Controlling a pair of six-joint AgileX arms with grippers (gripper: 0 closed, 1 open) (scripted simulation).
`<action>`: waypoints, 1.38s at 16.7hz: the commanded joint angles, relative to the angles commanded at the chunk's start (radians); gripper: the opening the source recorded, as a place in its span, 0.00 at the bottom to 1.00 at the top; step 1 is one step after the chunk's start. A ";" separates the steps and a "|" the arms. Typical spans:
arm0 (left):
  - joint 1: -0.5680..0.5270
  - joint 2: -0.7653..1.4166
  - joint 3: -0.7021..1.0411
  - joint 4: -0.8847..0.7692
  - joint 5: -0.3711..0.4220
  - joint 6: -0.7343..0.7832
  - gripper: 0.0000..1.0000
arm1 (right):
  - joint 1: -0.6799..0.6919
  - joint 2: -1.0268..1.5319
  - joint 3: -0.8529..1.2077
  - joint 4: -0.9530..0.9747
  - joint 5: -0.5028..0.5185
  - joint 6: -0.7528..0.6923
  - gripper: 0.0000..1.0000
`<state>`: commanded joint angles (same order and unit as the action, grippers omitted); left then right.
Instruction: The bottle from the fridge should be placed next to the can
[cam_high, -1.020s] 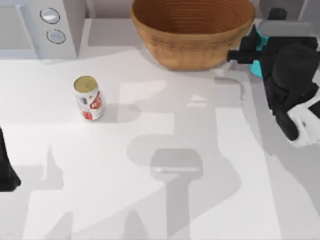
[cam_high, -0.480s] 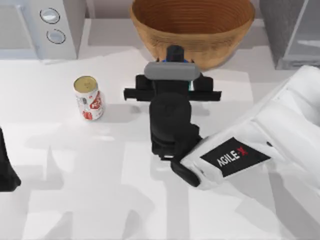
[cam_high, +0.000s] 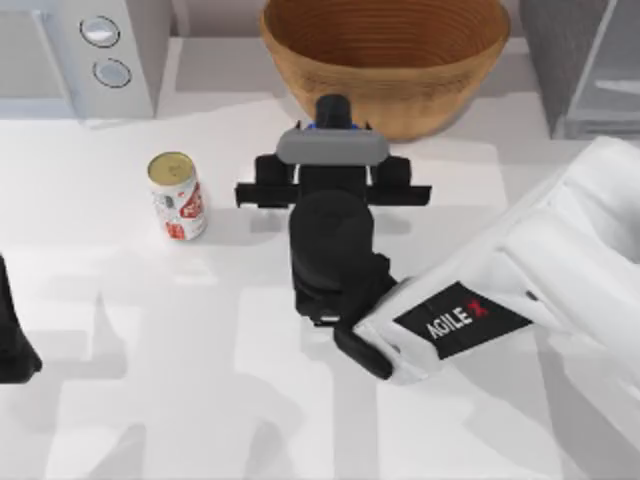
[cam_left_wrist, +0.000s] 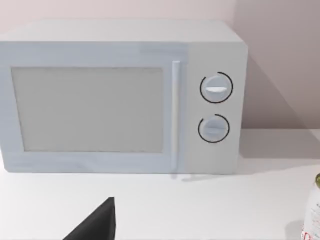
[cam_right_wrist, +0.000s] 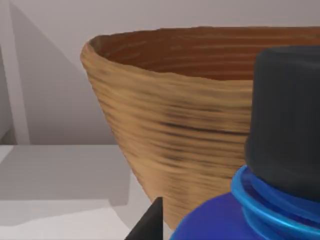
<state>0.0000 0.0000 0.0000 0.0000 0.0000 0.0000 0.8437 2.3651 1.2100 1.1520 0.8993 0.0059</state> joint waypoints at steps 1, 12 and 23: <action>0.000 0.000 0.000 0.000 0.000 0.000 1.00 | 0.002 0.001 0.002 0.000 -0.003 0.001 0.00; 0.000 0.000 0.000 0.000 0.000 0.000 1.00 | 0.006 0.004 0.004 -0.001 -0.009 0.004 0.53; 0.000 0.000 0.000 0.000 0.000 0.000 1.00 | 0.006 0.004 0.004 -0.001 -0.009 0.004 1.00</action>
<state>0.0000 0.0000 0.0000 0.0000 0.0000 0.0000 0.8499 2.3687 1.2141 1.1508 0.8904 0.0095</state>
